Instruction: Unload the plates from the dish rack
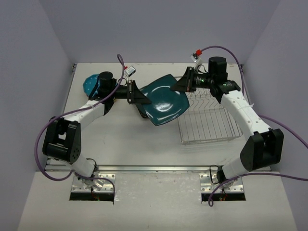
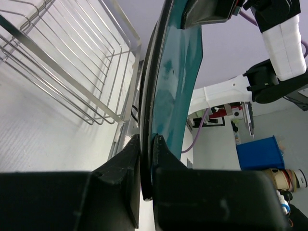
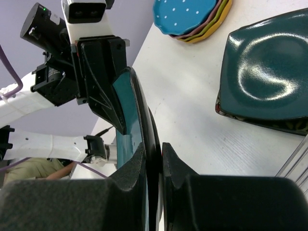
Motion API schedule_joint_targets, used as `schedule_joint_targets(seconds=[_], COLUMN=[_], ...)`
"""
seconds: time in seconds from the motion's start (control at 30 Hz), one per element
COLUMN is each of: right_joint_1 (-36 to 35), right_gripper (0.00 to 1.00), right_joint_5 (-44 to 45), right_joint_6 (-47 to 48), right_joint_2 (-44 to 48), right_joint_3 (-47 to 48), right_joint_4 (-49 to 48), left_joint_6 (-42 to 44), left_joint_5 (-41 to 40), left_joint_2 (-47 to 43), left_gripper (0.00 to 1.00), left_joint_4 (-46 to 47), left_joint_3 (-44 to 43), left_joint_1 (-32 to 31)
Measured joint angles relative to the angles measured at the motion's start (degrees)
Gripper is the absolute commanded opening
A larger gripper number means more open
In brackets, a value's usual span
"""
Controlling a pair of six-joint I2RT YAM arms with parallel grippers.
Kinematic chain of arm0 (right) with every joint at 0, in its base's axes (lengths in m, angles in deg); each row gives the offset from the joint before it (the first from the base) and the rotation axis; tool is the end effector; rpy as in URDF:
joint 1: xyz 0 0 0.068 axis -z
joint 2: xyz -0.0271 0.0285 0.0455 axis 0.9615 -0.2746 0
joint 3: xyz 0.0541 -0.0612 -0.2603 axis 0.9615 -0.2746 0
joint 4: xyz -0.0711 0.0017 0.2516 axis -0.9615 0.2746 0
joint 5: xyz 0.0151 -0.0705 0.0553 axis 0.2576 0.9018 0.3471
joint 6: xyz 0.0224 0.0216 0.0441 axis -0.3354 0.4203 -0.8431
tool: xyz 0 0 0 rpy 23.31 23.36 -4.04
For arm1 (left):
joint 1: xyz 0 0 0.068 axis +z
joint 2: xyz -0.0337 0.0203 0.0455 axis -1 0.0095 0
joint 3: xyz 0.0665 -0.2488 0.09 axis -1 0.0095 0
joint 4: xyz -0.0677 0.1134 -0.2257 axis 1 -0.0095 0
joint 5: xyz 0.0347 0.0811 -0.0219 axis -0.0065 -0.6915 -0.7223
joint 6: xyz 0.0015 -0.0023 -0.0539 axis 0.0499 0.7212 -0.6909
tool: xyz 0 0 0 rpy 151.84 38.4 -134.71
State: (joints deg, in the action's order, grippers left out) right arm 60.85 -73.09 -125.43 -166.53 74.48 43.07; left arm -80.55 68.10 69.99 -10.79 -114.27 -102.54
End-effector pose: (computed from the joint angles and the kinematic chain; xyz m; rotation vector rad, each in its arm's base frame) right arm 0.3282 0.1039 0.3445 -0.1233 2.1236 1.3698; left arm 0.3259 -0.1104 0.2793 0.4649 1.9489 -1.7802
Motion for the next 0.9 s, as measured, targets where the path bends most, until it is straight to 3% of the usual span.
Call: schedule_joint_targets(seconds=[0.1,0.2,0.3,0.57,0.73,0.9], right_joint_1=[-0.17,-0.37,-0.37,-0.15,0.42,1.27], right_gripper=[0.27,0.65,0.82,0.88,0.99,0.99], right_joint_5=[-0.01,-0.09,0.42,5.61,7.66,9.29], right_joint_6=[0.16,-0.57,-1.03,0.26,0.66,1.7], right_joint_2=[0.0,0.01,0.02,0.26,0.55,0.99], right_joint_3=[0.0,0.0,0.07,0.22,0.91,2.49], right_joint_4=[-0.04,-0.17,-0.39,2.42,3.73,4.83], left_joint_6=[0.49,1.43,1.92,7.37,18.04,28.22], left_joint_5=[0.79,1.26,1.57,1.98,-2.11,-8.64], left_joint_2=[-0.02,-0.02,-0.02,2.83,10.28,19.25], left_gripper=[0.0,0.0,0.0,0.0,0.0,0.0], left_joint_4=[-0.93,-1.86,-3.5,-10.96,-25.57,-39.66], left_joint_3=[0.0,0.0,0.0,-3.16,-13.86,-25.78], left_joint_1=[0.44,1.65,3.93,15.07,18.87,19.1])
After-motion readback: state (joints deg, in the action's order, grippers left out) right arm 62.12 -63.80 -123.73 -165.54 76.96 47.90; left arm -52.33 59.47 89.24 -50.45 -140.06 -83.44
